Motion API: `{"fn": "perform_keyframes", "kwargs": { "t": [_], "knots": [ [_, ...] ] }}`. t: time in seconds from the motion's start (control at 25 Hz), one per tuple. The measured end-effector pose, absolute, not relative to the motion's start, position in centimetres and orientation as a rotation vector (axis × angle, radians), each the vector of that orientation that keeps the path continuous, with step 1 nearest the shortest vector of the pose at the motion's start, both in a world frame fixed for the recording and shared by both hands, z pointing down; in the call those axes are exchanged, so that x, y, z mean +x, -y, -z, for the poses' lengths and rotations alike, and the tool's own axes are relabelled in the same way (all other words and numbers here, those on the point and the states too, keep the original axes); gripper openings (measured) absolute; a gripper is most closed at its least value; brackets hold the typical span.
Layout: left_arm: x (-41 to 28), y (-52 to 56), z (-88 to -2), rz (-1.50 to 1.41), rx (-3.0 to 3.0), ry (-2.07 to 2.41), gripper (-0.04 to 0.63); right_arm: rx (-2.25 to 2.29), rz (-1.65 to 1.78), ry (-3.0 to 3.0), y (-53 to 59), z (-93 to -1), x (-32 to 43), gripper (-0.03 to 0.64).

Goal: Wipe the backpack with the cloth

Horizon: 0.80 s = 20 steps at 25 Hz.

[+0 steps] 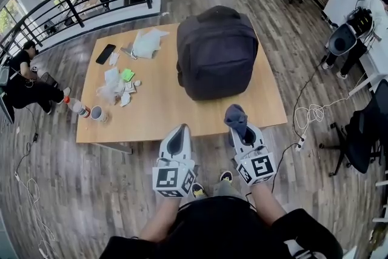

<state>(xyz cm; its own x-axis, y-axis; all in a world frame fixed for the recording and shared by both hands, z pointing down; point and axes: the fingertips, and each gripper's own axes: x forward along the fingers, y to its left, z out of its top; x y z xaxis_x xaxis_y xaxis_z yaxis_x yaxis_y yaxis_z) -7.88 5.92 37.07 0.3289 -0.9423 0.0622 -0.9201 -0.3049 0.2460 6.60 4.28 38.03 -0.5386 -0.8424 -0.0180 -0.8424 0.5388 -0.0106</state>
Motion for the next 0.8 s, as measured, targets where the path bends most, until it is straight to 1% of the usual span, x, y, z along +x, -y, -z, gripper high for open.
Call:
{"fn": "perform_keyframes", "kwargs": {
  "t": [0.2,0.48,0.6,0.8],
  "knots": [
    [-7.5,-2.9,-37.3,0.117,2.350,1.698,0.015,-1.501,0.057,-2.724,-1.1,-38.3,7.9,0.041],
    [-4.8,4.4,-36.9,0.086,2.346,1.740,0.015,-1.477,0.139,-2.681,7.6,-38.2,11.4,0.041],
    [-3.5,7.6,-36.5,0.069,2.346,1.761,0.015,-1.448,0.090,-2.673,10.8,-37.2,12.8,0.041],
    [-2.9,11.6,-36.0,0.018,2.330,1.833,0.015,-1.467,-0.112,-2.711,16.2,-34.3,14.2,0.041]
  ]
}}
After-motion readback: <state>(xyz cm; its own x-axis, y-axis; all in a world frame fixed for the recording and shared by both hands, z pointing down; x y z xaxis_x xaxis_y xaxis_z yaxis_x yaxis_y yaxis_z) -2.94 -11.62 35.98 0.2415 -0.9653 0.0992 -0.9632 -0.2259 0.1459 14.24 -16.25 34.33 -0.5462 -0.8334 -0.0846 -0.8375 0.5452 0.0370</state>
